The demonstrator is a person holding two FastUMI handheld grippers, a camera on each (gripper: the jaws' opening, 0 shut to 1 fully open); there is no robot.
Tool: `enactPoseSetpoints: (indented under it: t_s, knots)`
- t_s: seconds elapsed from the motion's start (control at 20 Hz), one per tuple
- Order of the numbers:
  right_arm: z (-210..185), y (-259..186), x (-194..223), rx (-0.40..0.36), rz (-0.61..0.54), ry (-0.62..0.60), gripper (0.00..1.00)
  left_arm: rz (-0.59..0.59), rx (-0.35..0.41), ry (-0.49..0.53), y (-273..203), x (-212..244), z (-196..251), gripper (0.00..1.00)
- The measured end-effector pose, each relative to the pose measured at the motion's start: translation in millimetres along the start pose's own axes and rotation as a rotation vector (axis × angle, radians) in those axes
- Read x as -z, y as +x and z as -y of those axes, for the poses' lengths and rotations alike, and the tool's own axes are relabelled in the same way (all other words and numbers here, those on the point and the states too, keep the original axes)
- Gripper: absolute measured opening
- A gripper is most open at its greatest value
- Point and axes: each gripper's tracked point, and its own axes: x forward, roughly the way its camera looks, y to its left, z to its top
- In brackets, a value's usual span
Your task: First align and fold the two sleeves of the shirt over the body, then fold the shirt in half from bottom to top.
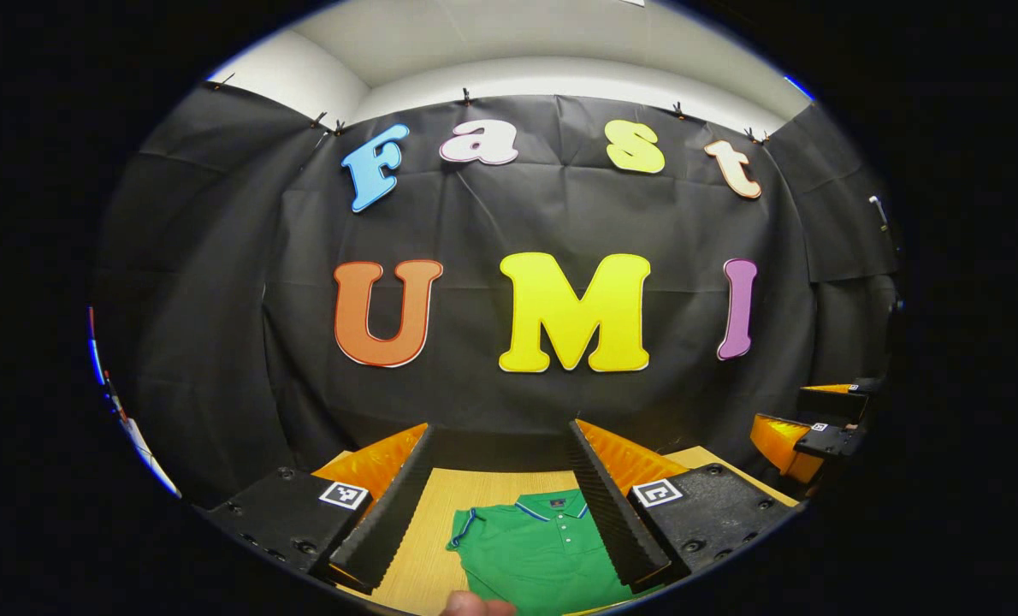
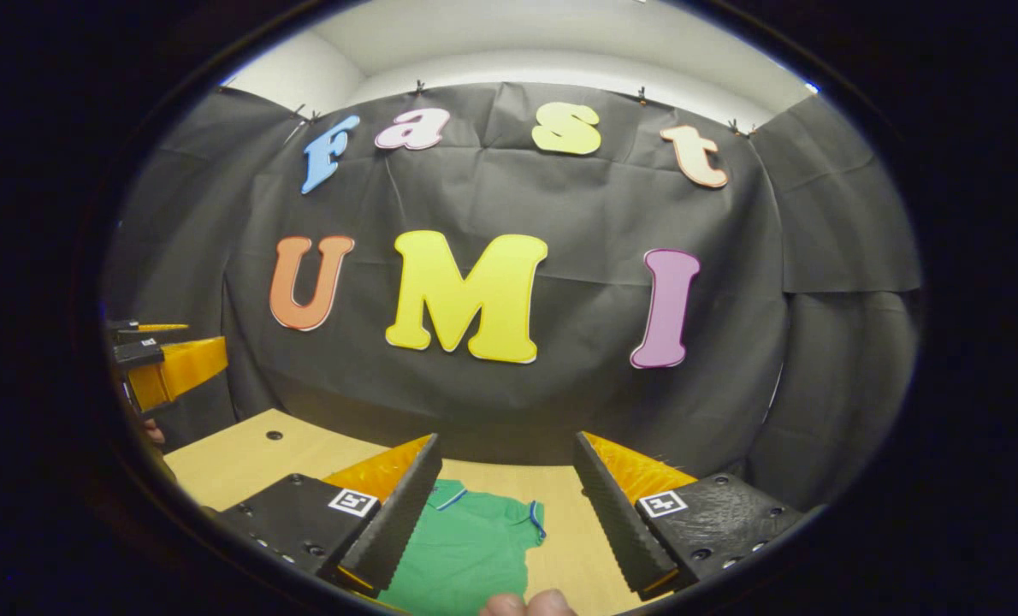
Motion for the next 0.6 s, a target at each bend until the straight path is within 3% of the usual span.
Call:
enactPoseSetpoints:
  t_s: [0.15, 0.2, 0.6]
  knots:
    - [-0.5, 1.8, -0.1, -0.01, -0.005, 0.012, 0.96, -0.002, -0.003, 0.003, -1.5, -1.0, 0.6, 1.0]
    - [-1.2, 2.1, 1.7, -0.015, -0.011, 0.016, 0.95, 0.0, -0.002, 0.004, -1.2, -1.5, 1.5, 0.96]
    - [0.2, 1.1, 3.0, -0.036, -0.022, 0.024, 0.95, 0.002, -0.012, 0.008, -5.4, -0.9, 2.0, 0.96]
